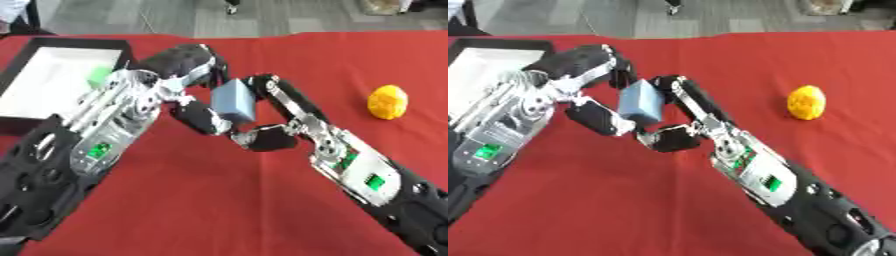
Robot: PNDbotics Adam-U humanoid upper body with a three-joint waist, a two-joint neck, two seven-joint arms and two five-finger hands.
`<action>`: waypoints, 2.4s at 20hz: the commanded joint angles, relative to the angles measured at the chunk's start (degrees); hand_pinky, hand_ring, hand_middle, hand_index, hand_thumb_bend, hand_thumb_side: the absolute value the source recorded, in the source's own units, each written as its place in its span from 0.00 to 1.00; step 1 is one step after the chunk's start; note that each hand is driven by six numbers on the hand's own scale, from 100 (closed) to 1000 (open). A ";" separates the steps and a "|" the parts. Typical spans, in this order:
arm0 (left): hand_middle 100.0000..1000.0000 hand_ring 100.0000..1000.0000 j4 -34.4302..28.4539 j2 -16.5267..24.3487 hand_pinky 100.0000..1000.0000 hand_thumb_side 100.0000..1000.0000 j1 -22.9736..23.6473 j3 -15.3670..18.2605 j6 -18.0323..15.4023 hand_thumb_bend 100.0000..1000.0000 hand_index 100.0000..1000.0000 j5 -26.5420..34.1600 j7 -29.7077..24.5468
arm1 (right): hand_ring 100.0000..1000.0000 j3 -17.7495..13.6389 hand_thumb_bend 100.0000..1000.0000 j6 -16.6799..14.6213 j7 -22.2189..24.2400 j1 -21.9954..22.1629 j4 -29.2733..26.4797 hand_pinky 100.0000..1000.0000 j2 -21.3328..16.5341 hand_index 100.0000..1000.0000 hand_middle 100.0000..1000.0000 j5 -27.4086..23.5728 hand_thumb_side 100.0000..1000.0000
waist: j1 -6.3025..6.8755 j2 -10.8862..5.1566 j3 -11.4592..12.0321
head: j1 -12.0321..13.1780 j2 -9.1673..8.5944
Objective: Pick up the objects with one hand, pass them to the other hand, and then place them into the box on the other side of the table.
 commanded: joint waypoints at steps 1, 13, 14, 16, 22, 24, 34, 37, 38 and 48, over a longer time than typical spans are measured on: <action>0.43 0.55 0.00 1.96 0.65 0.08 -0.66 1.37 0.65 0.01 0.48 -1.47 -0.40 | 0.62 -0.12 0.19 1.33 -0.79 -0.01 -1.56 0.72 -0.70 0.68 0.48 0.03 0.05 | 0.37 -0.91 0.06 | 0.19 -0.12; 0.38 0.53 0.97 1.80 0.65 0.00 -0.24 1.31 1.78 0.00 0.43 2.59 -1.30 | 0.69 -0.18 0.35 0.71 2.10 -0.03 -1.69 0.74 -0.80 0.75 0.52 1.77 0.14 | 0.45 -0.75 -0.10 | 0.10 -0.12; 0.38 0.53 1.10 1.81 0.65 0.00 -0.21 1.32 1.82 0.00 0.43 2.70 -1.23 | 0.69 -0.19 0.36 0.53 2.47 -0.03 -1.67 0.75 -0.81 0.75 0.52 2.05 0.15 | 0.45 -0.75 -0.11 | 0.09 -0.12; 0.37 0.52 1.21 1.85 0.65 0.00 -0.19 1.36 1.87 0.00 0.41 2.84 -1.00 | 0.71 -0.23 0.39 0.16 3.33 -0.04 -1.66 0.75 -0.85 0.78 0.55 2.86 0.17 | 0.45 -0.76 -0.12 | 0.05 -0.12; 0.34 0.52 1.20 2.11 0.65 0.00 -0.14 1.38 1.96 0.00 0.37 3.03 -0.47 | 0.76 -0.70 0.40 -0.70 5.50 0.04 -1.51 0.77 -0.99 0.84 0.61 5.92 0.27 | 0.46 -0.74 -0.12 | 0.07 -0.12; 0.33 0.52 1.03 2.25 0.65 0.00 -0.14 1.33 1.73 0.00 0.35 3.08 -0.75 | 0.78 -0.89 0.41 -0.71 5.73 0.09 -1.28 0.78 -1.02 0.85 0.64 6.81 0.31 | 0.47 -0.72 -0.12 | 0.08 -0.12; 0.31 0.51 0.38 3.08 0.65 0.00 0.08 1.59 0.88 0.00 0.33 1.85 -2.42 | 0.80 -1.30 0.43 -0.10 5.47 0.43 -1.06 0.79 -1.32 0.87 0.67 9.29 0.37 | 0.45 -0.76 -0.15 | 0.13 -0.12; 0.31 0.51 -0.20 3.55 0.65 0.00 0.36 2.03 0.73 0.00 0.33 1.45 -2.51 | 0.80 -1.44 0.44 0.71 4.86 0.58 -0.98 0.79 -1.46 0.87 0.67 9.71 0.38 | 0.44 -0.79 -0.14 | 0.11 -0.12; 0.31 0.52 -0.50 3.81 0.65 0.00 0.46 2.23 0.70 0.00 0.33 1.29 -2.42 | 0.80 -1.41 0.43 0.90 4.82 0.67 -0.94 0.79 -1.51 0.87 0.67 9.80 0.38 | 0.44 -0.81 -0.13 | 0.09 -0.12; 0.31 0.51 -4.42 7.29 0.65 0.00 2.39 6.33 2.21 0.00 0.33 0.75 0.12 | 0.80 -1.38 0.42 1.23 4.65 1.25 -0.99 0.79 -1.73 0.87 0.67 9.58 0.37 | 0.33 -0.80 0.11 | -0.14 -0.12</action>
